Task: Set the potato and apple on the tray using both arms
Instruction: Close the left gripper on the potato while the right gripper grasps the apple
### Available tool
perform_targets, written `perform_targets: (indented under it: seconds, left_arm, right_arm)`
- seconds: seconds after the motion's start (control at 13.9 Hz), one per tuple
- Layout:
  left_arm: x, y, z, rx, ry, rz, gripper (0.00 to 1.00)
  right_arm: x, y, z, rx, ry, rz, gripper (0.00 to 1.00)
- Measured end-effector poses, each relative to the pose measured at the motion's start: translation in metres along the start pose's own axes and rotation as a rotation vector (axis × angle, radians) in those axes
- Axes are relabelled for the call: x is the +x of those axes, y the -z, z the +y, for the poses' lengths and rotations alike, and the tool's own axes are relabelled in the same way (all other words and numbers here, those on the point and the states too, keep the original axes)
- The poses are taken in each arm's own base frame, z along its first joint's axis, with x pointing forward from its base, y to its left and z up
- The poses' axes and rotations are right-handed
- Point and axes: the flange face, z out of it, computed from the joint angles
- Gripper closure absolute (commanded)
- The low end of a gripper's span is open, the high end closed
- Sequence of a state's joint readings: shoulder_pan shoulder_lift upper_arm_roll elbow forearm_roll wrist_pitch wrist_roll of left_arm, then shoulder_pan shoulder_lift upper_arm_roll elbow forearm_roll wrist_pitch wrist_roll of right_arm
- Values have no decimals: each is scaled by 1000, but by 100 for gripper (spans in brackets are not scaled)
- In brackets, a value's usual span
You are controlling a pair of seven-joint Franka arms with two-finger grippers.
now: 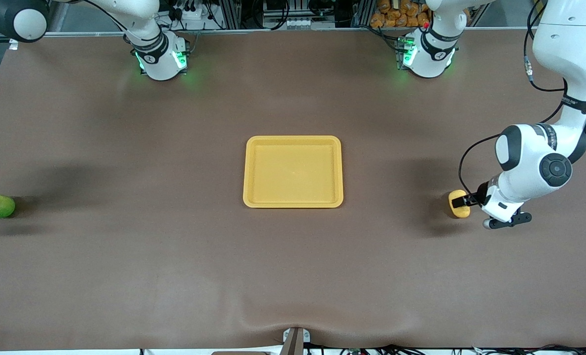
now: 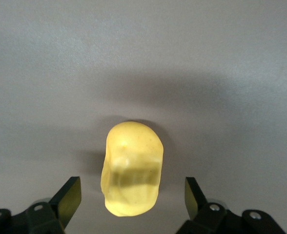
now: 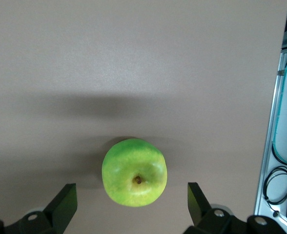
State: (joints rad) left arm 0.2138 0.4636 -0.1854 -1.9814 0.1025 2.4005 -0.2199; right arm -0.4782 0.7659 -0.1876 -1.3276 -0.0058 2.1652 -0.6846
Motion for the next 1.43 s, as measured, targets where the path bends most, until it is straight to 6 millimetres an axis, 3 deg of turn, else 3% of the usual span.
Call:
perform_targets:
  seconds: [0.36, 0.57, 0.79, 1.08, 1.43]
  left_arm:
    - [-1, -17, 0, -6, -1, -2, 10]
    - [-2, -24, 0, -7, 0, -9, 22]
    - [-2, -25, -1, -7, 1, -10, 48]
    - [-2, -24, -1, -6, 0, -8, 68]
    - [-2, -23, 2, -7, -5, -6, 76]
  right_arm:
    - [-2, -21, 4, 26, -9, -4, 0]
    - [-8, -36, 7, 49, -30, -10, 0]
    - [-12, -49, 9, 73, -48, -13, 0]
    - [-15, -60, 10, 84, -63, -9, 0]
    - [-22, -80, 16, 111, -77, 29, 0]
